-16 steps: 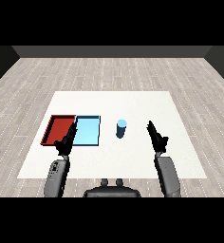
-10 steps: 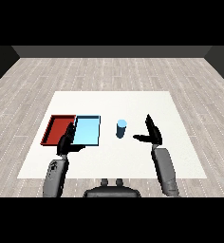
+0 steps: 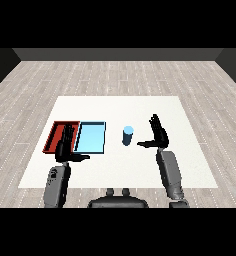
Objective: Pick the blue can and put it in the blue box
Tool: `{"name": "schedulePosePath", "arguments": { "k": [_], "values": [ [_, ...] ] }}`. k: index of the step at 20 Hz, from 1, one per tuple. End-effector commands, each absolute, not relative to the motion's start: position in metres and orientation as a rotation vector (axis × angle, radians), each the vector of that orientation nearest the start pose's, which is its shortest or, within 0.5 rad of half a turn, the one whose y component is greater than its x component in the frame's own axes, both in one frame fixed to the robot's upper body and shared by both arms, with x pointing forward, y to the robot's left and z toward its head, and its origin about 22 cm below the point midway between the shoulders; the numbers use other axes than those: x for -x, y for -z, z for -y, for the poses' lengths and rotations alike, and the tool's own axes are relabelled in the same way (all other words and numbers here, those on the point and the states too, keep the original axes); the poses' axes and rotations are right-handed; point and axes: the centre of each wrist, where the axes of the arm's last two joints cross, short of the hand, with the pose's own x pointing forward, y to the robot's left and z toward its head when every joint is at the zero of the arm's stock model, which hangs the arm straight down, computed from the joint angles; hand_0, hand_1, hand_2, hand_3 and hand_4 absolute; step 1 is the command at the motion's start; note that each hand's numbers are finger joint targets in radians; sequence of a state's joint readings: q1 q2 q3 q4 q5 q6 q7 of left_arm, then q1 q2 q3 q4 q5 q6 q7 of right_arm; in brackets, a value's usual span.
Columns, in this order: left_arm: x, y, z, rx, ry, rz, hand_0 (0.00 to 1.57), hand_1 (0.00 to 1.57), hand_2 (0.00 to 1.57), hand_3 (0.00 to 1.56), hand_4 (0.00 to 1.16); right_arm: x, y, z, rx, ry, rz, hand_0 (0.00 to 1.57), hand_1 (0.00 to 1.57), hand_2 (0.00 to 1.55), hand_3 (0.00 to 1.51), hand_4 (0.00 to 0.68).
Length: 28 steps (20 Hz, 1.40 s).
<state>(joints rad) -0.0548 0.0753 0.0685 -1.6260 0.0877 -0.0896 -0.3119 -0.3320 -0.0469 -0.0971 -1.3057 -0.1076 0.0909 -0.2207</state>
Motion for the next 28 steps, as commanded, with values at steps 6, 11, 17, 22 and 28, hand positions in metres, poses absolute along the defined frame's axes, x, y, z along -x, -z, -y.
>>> {"name": "schedulePosePath", "arguments": {
  "k": [6,11,17,22,28],
  "values": [
    [-0.257,-0.032,-0.256,0.066,0.015,2.03,0.0,0.0,0.0,0.0,0.0,-0.336,-0.022,0.242,-0.196,-0.012,1.845,0.0,0.0,0.0,0.0,0.0],
    [-0.241,-0.047,-0.258,0.046,0.001,2.049,0.0,0.0,0.0,0.0,0.0,-0.329,-0.024,0.211,-0.218,-0.006,1.822,0.0,0.0,0.0,0.0,0.0],
    [-0.244,-0.038,-0.255,0.089,0.002,2.04,0.0,0.0,0.0,0.0,0.0,-0.327,-0.022,0.197,-0.277,0.025,1.806,0.0,0.0,0.0,0.0,0.0],
    [-0.252,-0.026,-0.265,0.067,-0.024,2.045,0.0,0.0,0.0,0.0,0.0,-0.346,-0.018,0.187,-0.294,0.073,1.759,0.0,0.0,0.0,0.0,0.0],
    [-0.236,-0.021,-0.256,0.086,-0.022,2.029,0.0,0.0,0.0,0.0,0.0,-0.359,-0.008,0.182,-0.321,0.1,1.738,0.0,0.0,0.0,0.0,0.0]
  ]
}}
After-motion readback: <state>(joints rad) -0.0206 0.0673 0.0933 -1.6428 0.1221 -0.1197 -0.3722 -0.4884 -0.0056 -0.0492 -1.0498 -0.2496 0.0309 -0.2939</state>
